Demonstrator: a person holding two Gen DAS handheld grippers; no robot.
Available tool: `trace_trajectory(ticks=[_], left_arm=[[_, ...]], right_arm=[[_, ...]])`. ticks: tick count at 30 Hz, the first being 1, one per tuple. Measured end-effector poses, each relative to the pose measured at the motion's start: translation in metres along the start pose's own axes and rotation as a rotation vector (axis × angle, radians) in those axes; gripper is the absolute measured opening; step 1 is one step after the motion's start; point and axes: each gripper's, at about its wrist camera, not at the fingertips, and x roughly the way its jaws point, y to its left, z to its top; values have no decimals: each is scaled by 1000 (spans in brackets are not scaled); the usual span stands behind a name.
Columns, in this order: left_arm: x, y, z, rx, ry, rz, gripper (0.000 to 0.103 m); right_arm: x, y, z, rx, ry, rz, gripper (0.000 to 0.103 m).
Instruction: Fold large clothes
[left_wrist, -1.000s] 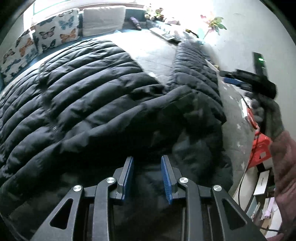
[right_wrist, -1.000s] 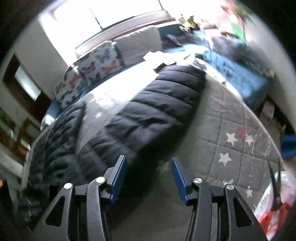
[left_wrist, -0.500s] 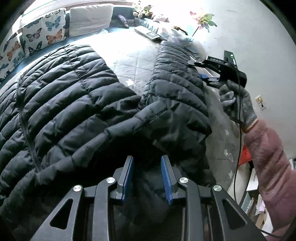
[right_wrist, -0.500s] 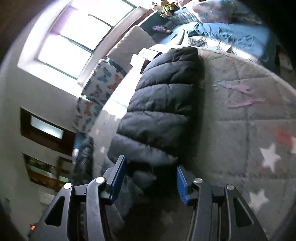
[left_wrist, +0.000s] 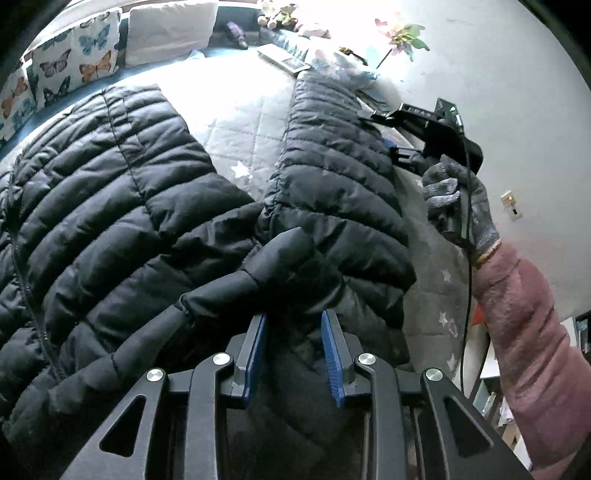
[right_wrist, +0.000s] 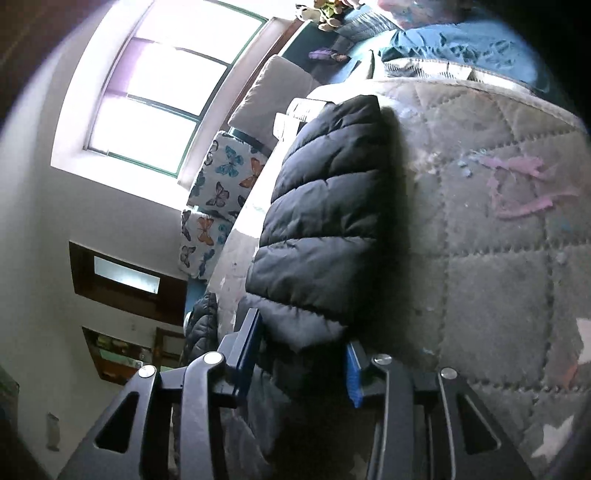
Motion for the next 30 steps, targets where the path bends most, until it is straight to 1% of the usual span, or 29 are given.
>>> trace_trajectory(ticks=[1,2,5,8,10,11,15,17,20,21,24,25,26,27,30], left_arm=[[2,0,-1,-3,6,0,31],[5,1,-1,-11,16,1,31],[9,3,-1,-25,21,-13,31],[16,5,-1,-36,34,-20,31],[23,5,-2,-37,39,-11,32],[24,4,-2,-42,35,-9,32],[21,-8,-6,-6,11,38,32],[10,-9,-11,-12,-5,22,32],[-25,-1,-25,-58,-41,-31,32],[-45,2,-35,-64,-71,-37,32],[-106,16,-67,-70,-175,3,34],[-126,23,-79,-83,-205,20,34],[-147,33,-96,-106,-234,45,34],[-166,43,-109,-127,-262,61,34],[-216,81,-165,-208,-349,126,34]], right_arm=[[1,0,0,2,4,8,34],[2,-1,-1,4,4,11,22],[-8,4,-1,0,-27,31,14],[-22,18,0,-25,-57,46,11],[-35,41,-1,-74,-81,66,11],[-41,53,-3,-101,-92,72,10],[-64,108,-16,-219,-127,100,10],[-73,143,-30,-285,-134,121,10],[-84,186,-59,-389,-133,145,9],[-90,207,-74,-448,-131,150,9],[-97,248,-114,-590,-107,169,9],[-98,264,-133,-653,-93,171,9],[-97,275,-149,-704,-82,172,9],[-94,289,-174,-774,-60,174,9],[-78,310,-231,-929,-2,155,9]])
